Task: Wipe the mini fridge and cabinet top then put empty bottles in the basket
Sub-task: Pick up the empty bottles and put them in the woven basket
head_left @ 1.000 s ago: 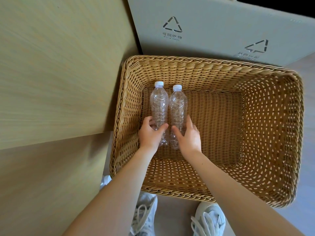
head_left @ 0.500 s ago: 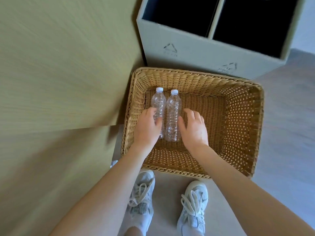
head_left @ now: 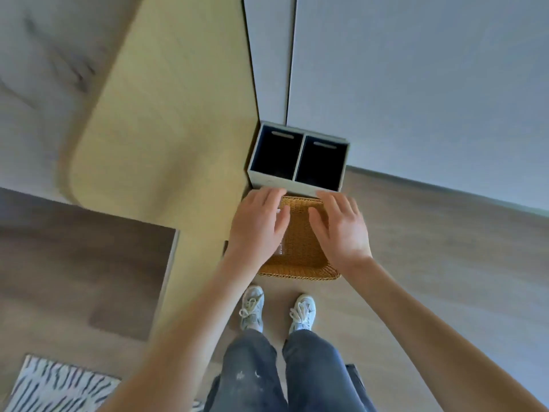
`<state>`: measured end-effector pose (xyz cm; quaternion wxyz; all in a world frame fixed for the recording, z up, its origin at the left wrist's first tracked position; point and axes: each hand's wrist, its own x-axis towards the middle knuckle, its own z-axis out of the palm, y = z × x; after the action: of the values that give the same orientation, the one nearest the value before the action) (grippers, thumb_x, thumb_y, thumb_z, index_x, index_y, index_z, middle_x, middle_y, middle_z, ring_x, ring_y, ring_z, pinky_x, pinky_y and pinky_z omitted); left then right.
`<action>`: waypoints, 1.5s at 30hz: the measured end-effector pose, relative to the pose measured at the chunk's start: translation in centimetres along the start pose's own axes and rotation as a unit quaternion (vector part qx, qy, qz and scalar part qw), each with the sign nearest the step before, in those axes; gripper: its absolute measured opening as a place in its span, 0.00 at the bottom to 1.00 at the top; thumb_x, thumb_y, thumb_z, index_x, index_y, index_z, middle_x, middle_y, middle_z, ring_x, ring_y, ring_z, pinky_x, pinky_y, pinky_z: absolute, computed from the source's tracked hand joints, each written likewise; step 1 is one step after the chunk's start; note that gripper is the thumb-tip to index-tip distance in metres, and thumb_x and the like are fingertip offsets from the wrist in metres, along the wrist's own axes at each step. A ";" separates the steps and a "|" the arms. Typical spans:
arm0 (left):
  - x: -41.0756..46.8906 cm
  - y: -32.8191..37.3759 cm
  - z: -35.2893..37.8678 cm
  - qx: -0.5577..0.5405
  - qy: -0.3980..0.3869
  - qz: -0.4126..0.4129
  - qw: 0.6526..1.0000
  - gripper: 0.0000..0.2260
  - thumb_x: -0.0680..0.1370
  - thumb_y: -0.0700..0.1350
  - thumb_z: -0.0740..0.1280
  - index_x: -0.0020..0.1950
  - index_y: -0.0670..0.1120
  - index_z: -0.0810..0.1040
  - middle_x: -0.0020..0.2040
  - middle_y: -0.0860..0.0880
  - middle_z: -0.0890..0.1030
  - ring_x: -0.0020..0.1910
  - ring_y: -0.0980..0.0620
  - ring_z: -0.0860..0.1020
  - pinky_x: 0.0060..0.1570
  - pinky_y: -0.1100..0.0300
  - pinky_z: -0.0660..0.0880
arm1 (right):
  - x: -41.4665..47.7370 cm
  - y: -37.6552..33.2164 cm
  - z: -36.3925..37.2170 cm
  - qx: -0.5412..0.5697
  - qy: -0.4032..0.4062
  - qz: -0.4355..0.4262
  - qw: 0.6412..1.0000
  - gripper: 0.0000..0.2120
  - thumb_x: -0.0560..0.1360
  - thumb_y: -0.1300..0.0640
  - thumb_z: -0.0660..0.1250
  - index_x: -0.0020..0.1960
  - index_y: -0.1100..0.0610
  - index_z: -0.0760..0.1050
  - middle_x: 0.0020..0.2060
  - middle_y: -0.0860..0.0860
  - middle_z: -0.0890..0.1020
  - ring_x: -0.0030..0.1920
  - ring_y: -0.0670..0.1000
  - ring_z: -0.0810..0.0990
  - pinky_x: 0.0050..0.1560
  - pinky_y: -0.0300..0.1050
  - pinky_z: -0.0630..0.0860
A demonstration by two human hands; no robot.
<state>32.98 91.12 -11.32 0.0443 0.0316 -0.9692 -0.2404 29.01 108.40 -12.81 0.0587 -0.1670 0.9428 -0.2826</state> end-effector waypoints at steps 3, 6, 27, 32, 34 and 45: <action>-0.5 4.9 -7.7 0.037 0.031 0.060 0.997 0.15 0.81 0.47 0.64 0.65 0.41 0.76 0.58 0.45 0.81 0.57 0.45 0.79 0.56 0.53 0.77 | -1.5 -4.6 -7.8 -0.002 0.024 -0.052 0.998 0.20 0.82 0.50 0.61 0.67 0.61 0.75 0.61 0.56 0.80 0.62 0.59 0.77 0.61 0.55 0.76; -1.4 8.6 -13.6 0.060 0.069 0.100 0.991 0.19 0.81 0.48 0.61 0.69 0.41 0.74 0.63 0.45 0.80 0.62 0.45 0.78 0.61 0.50 0.75 | -2.8 -8.1 -13.8 -0.014 0.054 -0.113 0.992 0.21 0.82 0.49 0.58 0.67 0.62 0.76 0.60 0.56 0.81 0.62 0.59 0.78 0.61 0.54 0.76; -17.8 12.2 -15.5 0.069 0.082 -0.092 0.990 0.24 0.81 0.61 0.52 0.71 0.50 0.71 0.66 0.52 0.78 0.65 0.52 0.75 0.65 0.55 0.73 | -12.9 -7.5 -16.3 -0.019 -0.017 -0.133 0.991 0.27 0.81 0.39 0.50 0.69 0.54 0.73 0.65 0.51 0.78 0.65 0.54 0.75 0.63 0.54 0.74; -21.3 12.3 -18.5 0.073 0.138 -0.184 0.970 0.23 0.81 0.57 0.51 0.69 0.50 0.74 0.64 0.54 0.78 0.64 0.53 0.73 0.65 0.54 0.70 | -11.8 -11.1 -15.8 0.004 -0.047 -0.211 0.976 0.25 0.82 0.41 0.52 0.70 0.54 0.72 0.65 0.51 0.77 0.66 0.54 0.74 0.64 0.53 0.74; -23.0 12.0 -19.9 0.081 0.177 -0.216 0.957 0.21 0.81 0.55 0.53 0.67 0.49 0.76 0.60 0.54 0.80 0.61 0.54 0.75 0.61 0.54 0.72 | -11.7 -12.9 -15.4 0.012 -0.047 -0.241 0.969 0.22 0.83 0.44 0.53 0.69 0.55 0.73 0.65 0.52 0.78 0.66 0.55 0.75 0.64 0.54 0.76; -35.9 9.9 -24.4 0.087 0.306 -0.363 0.876 0.18 0.81 0.52 0.57 0.64 0.45 0.78 0.58 0.50 0.81 0.58 0.49 0.76 0.57 0.55 0.73 | -16.1 -22.6 -11.7 0.028 -0.109 -0.366 0.924 0.20 0.82 0.47 0.59 0.71 0.53 0.72 0.66 0.52 0.77 0.67 0.52 0.73 0.66 0.55 0.75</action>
<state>70.70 91.54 12.28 0.2449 0.4569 -0.8448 -0.1324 48.09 102.27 9.71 0.0578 -0.5285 0.7956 -0.2907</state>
